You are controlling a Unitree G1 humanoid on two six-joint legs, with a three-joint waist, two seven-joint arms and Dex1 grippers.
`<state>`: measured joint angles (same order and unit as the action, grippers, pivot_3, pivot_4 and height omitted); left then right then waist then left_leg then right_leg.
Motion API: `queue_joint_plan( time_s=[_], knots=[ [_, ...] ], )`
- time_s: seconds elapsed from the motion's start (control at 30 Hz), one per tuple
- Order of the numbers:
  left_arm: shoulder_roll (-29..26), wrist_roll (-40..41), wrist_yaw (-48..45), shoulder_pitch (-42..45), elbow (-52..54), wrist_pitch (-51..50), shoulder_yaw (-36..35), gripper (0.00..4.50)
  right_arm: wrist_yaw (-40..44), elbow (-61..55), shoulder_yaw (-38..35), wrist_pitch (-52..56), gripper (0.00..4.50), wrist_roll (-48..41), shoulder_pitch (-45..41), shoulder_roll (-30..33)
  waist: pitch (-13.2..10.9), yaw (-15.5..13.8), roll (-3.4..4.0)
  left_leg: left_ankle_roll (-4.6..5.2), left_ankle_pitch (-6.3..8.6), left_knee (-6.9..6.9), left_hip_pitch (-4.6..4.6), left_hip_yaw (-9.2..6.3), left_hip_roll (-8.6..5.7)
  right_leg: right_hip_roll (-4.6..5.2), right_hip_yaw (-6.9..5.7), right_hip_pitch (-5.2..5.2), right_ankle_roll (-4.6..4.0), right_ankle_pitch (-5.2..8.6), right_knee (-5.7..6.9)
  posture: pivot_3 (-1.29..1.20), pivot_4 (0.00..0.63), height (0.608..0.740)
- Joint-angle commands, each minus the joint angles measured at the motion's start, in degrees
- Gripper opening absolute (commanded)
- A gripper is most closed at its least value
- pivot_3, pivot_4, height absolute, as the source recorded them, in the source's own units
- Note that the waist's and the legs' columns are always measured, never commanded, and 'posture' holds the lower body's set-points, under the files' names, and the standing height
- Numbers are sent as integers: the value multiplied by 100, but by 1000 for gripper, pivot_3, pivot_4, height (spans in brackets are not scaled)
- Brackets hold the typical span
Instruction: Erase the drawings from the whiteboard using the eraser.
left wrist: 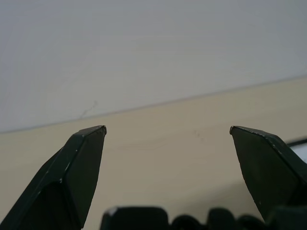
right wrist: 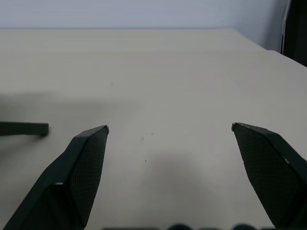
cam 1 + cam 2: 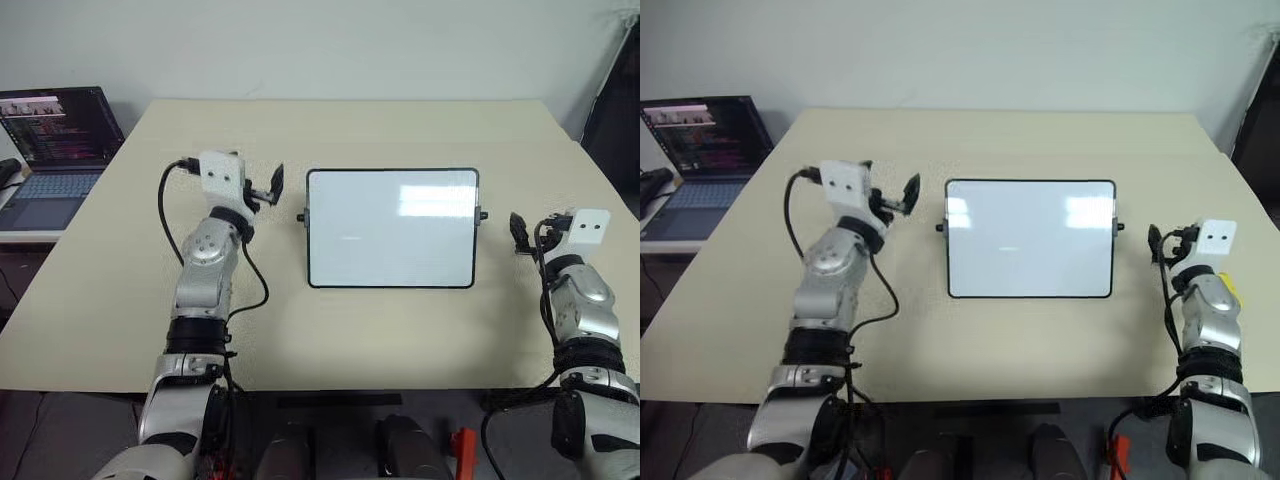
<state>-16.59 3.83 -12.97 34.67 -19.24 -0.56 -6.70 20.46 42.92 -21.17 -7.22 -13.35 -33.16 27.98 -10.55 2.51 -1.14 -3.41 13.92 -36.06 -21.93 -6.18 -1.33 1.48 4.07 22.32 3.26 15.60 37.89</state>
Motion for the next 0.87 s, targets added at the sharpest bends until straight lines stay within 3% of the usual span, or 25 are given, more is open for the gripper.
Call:
queue_joint_plan(
  time_s=[0.03,0.17,0.37,0.87],
  knots=[
    [-29,-559,430,-304,-350,712,206,4500,139,241,50,-410,4463,5,-68,-71,0,-1,0,0,0,-1,2,-1,1,-4,0,0,0,0,2,0,150,740],
    [232,-659,1093,-516,-763,975,78,4500,199,349,107,-636,4463,16,-6,-203,0,-9,-1,1,-1,-7,2,-4,2,-5,-1,0,-2,-1,12,0,150,740],
    [482,-463,1079,-659,-921,1096,78,4500,201,327,195,-765,4463,37,102,-336,0,-12,0,1,-1,-6,2,-3,1,-4,-1,-2,0,-3,11,0,150,740],
    [196,-296,728,-398,-1880,1428,-40,4500,-36,655,371,-941,4463,160,-203,-559,1,34,1,1,-1,-7,6,-3,1,-6,-2,-2,-1,-3,15,0,150,740]
  ],
)
